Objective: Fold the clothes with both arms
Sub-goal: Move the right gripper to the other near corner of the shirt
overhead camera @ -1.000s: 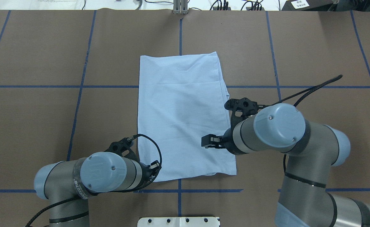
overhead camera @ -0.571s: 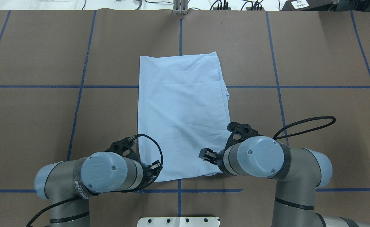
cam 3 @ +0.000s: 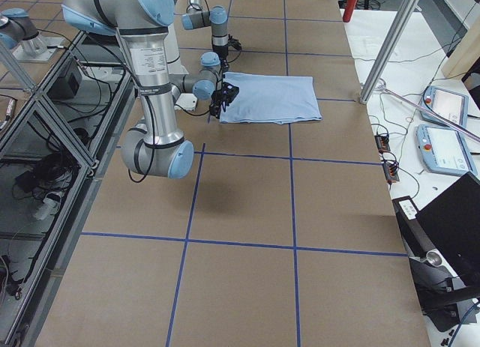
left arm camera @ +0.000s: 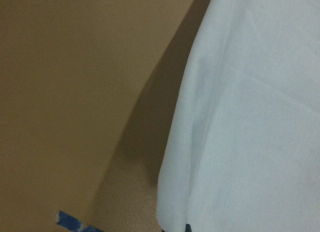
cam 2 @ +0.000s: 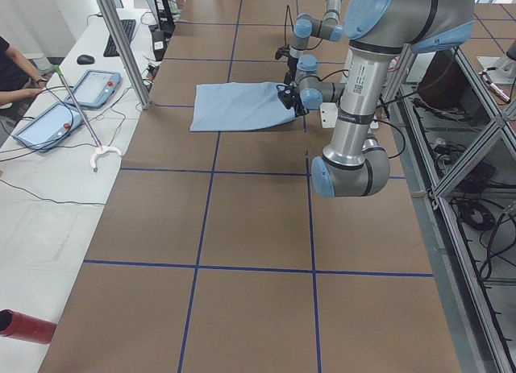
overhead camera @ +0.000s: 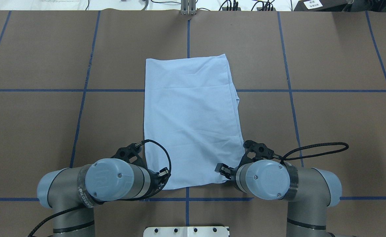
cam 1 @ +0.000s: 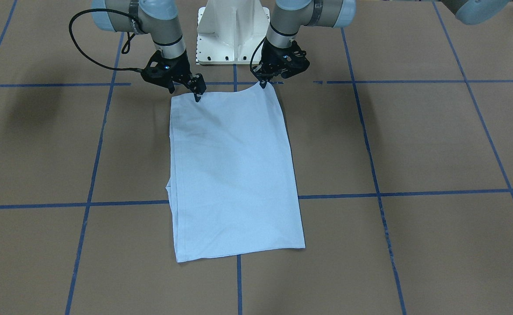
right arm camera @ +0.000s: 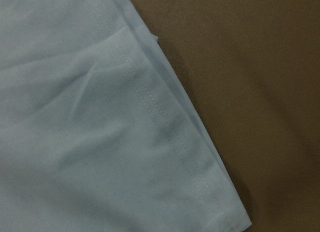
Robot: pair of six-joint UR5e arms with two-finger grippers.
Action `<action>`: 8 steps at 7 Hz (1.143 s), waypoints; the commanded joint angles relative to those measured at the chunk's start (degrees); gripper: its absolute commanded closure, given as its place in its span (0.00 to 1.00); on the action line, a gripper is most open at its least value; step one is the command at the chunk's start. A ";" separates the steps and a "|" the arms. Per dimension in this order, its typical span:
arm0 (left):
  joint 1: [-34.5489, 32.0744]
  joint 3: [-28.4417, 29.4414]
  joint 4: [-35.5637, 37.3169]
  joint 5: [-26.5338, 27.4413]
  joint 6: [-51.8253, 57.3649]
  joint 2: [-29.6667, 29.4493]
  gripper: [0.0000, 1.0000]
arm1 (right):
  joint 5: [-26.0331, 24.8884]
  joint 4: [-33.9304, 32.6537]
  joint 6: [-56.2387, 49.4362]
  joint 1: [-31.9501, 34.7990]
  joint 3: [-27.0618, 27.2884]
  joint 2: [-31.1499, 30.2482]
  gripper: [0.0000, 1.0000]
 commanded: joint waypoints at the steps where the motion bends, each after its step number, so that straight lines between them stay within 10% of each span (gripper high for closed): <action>1: 0.00 0.01 0.07 0.00 0.00 0.01 1.00 | -0.07 0.00 0.06 -0.32 -0.44 0.44 0.00; 4: 0.00 -0.08 -0.02 0.00 0.00 0.01 1.00 | -0.07 0.00 0.06 -0.49 -1.23 0.45 0.26; 7: -0.09 -0.08 -0.02 0.09 0.00 0.01 1.00 | -0.07 -0.08 -0.56 -0.41 -1.41 0.62 1.00; 8: -0.18 -0.08 -0.02 0.09 0.00 0.01 1.00 | 0.36 -0.08 -0.65 0.12 -1.06 0.88 1.00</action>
